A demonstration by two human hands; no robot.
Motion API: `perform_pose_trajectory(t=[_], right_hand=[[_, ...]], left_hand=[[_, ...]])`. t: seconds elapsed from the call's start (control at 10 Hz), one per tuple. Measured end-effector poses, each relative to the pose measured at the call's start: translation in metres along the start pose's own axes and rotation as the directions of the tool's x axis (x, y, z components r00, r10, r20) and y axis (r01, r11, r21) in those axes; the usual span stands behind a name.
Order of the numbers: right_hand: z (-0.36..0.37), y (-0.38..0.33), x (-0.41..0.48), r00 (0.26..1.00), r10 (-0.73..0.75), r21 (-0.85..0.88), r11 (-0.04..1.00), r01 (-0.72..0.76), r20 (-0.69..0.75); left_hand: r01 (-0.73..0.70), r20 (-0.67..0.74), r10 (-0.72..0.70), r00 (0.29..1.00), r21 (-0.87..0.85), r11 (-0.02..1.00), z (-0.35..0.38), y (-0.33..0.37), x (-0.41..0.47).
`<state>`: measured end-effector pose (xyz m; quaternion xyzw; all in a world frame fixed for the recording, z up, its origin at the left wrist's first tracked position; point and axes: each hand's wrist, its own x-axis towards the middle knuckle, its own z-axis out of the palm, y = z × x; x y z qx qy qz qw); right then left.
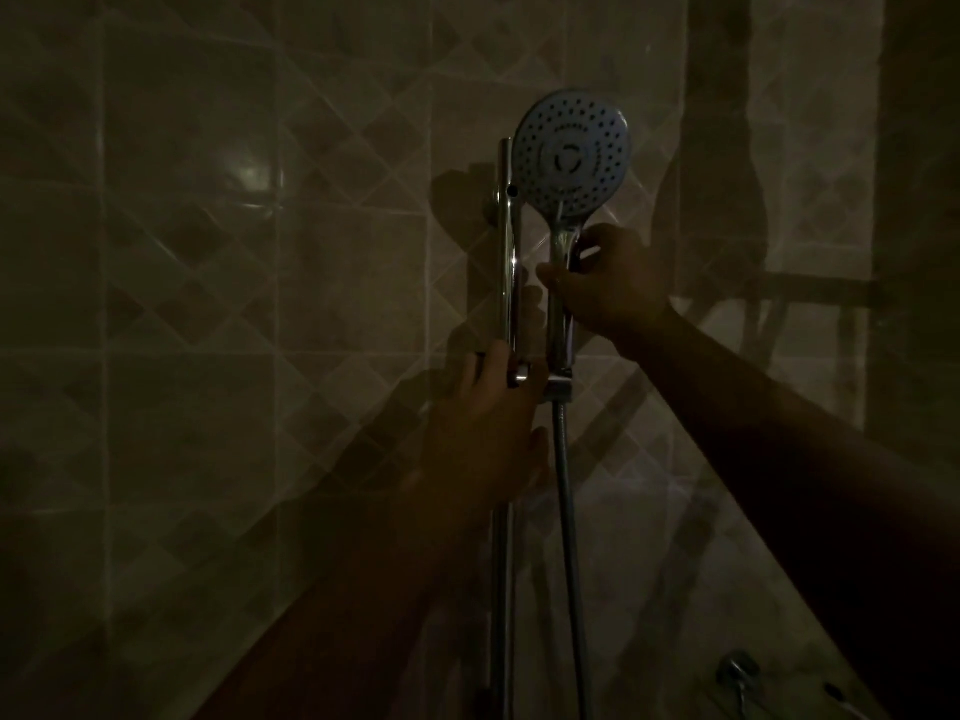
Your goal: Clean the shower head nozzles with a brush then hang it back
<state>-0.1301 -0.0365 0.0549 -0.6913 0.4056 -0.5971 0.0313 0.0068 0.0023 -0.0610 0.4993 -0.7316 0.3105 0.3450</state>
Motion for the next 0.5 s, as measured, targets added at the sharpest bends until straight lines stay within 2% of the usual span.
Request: perform_pose_trajectory(t=[0.2, 0.3, 0.4, 0.5], right_hand=[[0.004, 0.01, -0.007, 0.998, -0.032, -0.008, 0.999, 0.031, -0.05], [0.006, 0.011, -0.012, 0.996, -0.054, 0.0, 0.999, 0.055, -0.065], [0.005, 0.011, -0.019, 0.999, -0.038, 0.01, 0.999, 0.038, 0.013], [-0.001, 0.02, -0.035, 0.993, -0.008, 0.065, 0.998, 0.0, 0.12]], left_hand=[[-0.001, -0.013, 0.001, 1.0, 0.023, 1.0, -0.003, 0.003, -0.002], [0.01, 0.042, -0.011, 0.999, 0.036, 0.999, -0.001, 0.006, -0.005], [0.038, 0.054, -0.038, 0.998, -0.009, 0.999, -0.008, 0.003, 0.001], [0.036, 0.181, -0.028, 0.983, -0.041, 0.999, 0.0, 0.004, -0.018]])
